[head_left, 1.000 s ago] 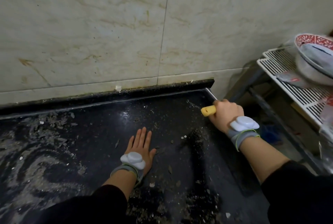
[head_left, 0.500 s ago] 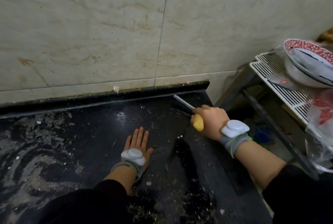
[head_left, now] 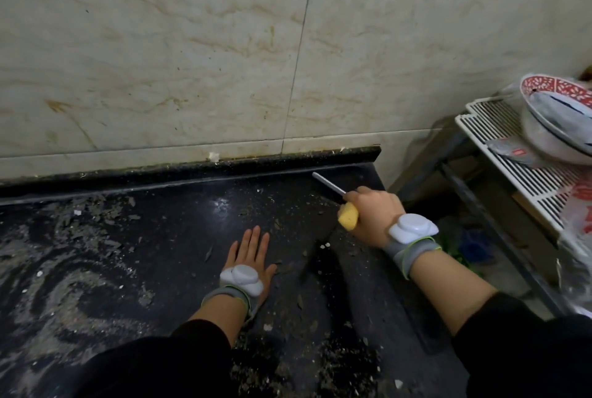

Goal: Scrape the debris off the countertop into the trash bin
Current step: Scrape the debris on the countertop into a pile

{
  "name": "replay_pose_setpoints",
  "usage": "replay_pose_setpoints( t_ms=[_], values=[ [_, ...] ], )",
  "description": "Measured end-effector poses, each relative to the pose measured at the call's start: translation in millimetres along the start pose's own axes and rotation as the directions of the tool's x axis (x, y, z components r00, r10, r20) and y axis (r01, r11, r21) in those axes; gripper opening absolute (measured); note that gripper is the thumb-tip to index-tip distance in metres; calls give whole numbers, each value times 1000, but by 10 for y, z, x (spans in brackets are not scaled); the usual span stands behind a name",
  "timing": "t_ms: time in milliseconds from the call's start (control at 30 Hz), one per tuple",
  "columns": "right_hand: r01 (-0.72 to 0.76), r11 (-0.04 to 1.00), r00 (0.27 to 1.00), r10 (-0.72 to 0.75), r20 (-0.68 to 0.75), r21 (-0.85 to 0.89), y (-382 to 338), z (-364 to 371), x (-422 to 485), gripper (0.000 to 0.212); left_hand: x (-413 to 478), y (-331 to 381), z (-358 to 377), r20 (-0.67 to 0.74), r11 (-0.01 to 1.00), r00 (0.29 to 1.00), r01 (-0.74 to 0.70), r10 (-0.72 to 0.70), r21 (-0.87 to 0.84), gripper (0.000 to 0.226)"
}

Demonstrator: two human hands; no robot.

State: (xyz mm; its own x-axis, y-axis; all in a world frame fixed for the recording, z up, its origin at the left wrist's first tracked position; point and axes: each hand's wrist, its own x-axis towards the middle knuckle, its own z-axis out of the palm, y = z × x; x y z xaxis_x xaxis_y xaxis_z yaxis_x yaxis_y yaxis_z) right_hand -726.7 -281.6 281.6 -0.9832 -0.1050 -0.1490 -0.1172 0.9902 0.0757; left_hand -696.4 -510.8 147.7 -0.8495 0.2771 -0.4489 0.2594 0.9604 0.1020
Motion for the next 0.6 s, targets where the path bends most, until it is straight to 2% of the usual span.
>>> replay_pose_setpoints(
  t_ms=[100,167,233,433,533,600],
  values=[
    [-149,988,987,145,-76,-47,216,-25,23,36,10,-8,17,3,1000,1000,0,0,-12,66],
    [-254,967,965,250,-78,-38,296,-20,80,33,15,-9,31,1,1000,1000,2,-2,-17,66],
    [-269,963,962,268,-42,3,252,8,115,32,17,-7,43,-7,1000,1000,5,-5,-9,66],
    [15,1000,997,-15,72,0,-351,94,-40,34,-1,13,20,-17,1000,1000,16,-16,21,66],
    [153,988,985,-153,83,6,-475,113,-185,34,-10,27,-3,-5,1000,1000,15,-15,26,65],
    [191,981,980,-192,58,16,-413,53,-212,33,-12,20,-6,1,1000,1000,15,-15,22,65]
  ],
)
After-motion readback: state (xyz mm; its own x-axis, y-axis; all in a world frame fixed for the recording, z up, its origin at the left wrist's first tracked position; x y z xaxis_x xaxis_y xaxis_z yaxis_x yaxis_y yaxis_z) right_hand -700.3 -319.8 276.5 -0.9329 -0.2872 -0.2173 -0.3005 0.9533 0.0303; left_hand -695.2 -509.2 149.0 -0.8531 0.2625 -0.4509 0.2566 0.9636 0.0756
